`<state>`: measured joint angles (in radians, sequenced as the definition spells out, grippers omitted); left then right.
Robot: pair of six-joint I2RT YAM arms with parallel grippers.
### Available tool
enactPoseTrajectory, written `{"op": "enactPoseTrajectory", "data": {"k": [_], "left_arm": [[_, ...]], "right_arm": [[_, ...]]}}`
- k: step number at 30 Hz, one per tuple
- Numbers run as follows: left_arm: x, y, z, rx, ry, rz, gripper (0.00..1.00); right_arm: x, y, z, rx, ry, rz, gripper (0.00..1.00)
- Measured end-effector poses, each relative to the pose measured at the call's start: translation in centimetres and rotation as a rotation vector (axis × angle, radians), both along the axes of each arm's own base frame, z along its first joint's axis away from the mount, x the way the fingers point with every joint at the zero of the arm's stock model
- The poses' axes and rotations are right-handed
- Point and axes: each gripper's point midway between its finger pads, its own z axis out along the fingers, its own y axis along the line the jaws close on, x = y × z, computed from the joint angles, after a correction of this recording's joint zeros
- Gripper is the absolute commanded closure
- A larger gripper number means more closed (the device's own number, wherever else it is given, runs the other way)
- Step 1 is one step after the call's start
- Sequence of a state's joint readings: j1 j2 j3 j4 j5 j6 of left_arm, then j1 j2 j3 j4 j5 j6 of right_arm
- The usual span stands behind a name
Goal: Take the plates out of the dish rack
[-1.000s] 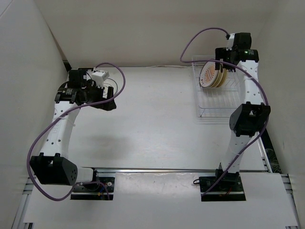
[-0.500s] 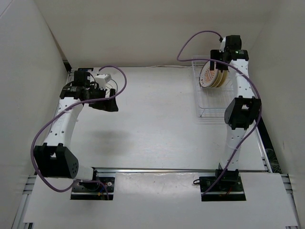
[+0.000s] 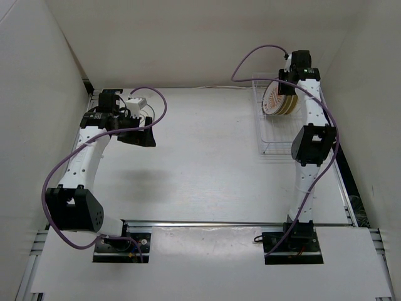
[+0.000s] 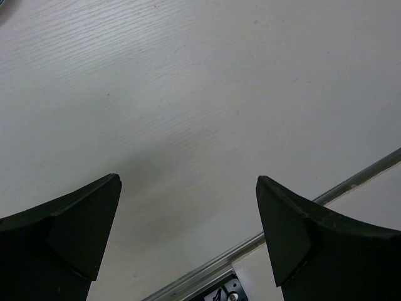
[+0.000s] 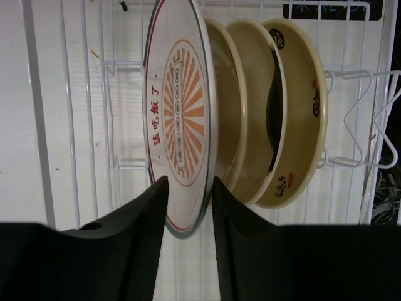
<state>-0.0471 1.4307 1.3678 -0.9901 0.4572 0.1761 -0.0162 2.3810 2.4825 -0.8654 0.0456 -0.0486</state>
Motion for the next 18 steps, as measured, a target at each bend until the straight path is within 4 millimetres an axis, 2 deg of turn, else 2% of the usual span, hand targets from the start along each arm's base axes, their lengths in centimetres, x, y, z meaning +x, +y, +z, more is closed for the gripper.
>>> {"op": "enactPoseTrajectory", "data": {"k": [1, 3, 4, 6, 7, 18], "left_arm": [[0.01, 0.01, -0.01, 0.0, 0.0, 0.0, 0.0], [0.01, 0.01, -0.01, 0.001, 0.0, 0.0, 0.0], [0.02, 0.01, -0.03, 0.0, 0.001, 0.0, 0.0], [0.03, 0.01, -0.08, 0.001, 0.002, 0.0, 0.0], [0.03, 0.0, -0.12, 0.0, 0.004, 0.0, 0.0], [0.04, 0.0, -0.14, 0.0, 0.004, 0.0, 0.0]], "right_arm": [[0.07, -0.04, -0.15, 0.0, 0.002, -0.001, 0.69], [0.24, -0.02, -0.36, 0.001, 0.002, -0.001, 0.74], [0.27, -0.03, -0.36, 0.0, 0.002, -0.002, 0.86], [0.34, -0.08, -0.3, 0.001, -0.001, -0.007, 0.97], [0.49, -0.14, -0.15, 0.003, -0.009, -0.017, 1.0], [-0.04, -0.75, 0.43, -0.063, -0.004, -0.105, 1.0]]}}
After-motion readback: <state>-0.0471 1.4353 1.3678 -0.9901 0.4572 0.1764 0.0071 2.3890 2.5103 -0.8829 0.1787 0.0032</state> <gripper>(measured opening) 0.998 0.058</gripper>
